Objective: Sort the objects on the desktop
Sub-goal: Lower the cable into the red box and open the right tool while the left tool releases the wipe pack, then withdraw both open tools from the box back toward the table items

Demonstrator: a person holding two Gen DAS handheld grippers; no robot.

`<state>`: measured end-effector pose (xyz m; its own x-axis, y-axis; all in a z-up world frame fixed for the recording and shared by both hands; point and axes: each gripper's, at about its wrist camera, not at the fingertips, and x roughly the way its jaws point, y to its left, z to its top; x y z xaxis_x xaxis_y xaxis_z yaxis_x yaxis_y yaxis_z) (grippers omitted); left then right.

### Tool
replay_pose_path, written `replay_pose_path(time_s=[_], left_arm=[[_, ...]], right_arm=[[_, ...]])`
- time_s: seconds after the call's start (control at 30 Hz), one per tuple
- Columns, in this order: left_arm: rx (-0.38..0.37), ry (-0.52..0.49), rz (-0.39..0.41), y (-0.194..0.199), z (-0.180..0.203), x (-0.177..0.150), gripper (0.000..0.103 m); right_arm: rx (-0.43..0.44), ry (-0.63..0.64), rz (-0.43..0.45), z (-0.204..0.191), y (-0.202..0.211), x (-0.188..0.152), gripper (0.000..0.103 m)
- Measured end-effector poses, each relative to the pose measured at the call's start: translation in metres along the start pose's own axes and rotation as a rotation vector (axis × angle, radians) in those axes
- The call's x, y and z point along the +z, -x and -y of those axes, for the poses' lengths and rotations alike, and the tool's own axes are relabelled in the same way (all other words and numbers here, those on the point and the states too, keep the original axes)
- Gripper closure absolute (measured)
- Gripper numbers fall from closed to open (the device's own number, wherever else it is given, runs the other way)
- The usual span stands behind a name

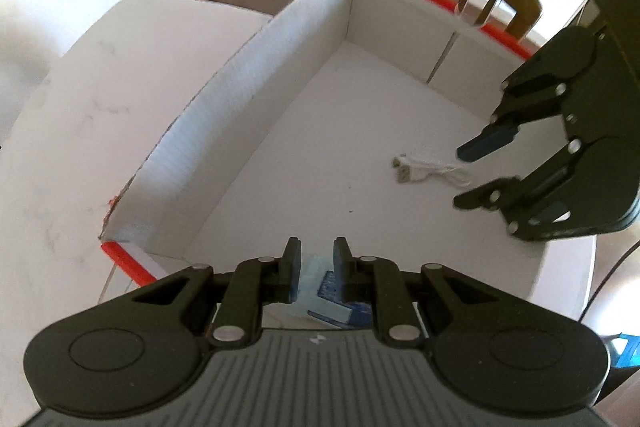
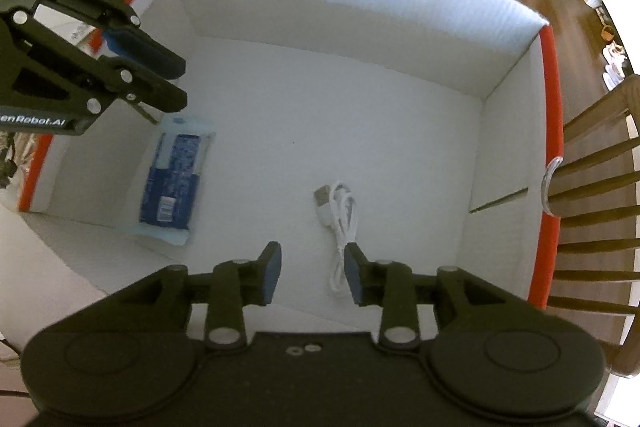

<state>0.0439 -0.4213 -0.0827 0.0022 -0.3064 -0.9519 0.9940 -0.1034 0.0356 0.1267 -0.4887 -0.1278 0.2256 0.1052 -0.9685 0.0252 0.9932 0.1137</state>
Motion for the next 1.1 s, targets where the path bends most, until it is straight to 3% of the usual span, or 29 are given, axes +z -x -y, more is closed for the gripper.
replay_pose_path(time_s=[0.33, 1.1], left_arm=[[-0.044, -0.018, 0.081, 0.031, 0.010, -0.016, 0.088], [-0.106, 0.012, 0.214, 0.104, 0.023, -0.097, 0.088]], right_arm=[[0.006, -0.015, 0.054, -0.026, 0.032, -0.003, 0.064], [-0.020, -0.131, 0.166, -0.079, 0.080, -0.010, 0.055]])
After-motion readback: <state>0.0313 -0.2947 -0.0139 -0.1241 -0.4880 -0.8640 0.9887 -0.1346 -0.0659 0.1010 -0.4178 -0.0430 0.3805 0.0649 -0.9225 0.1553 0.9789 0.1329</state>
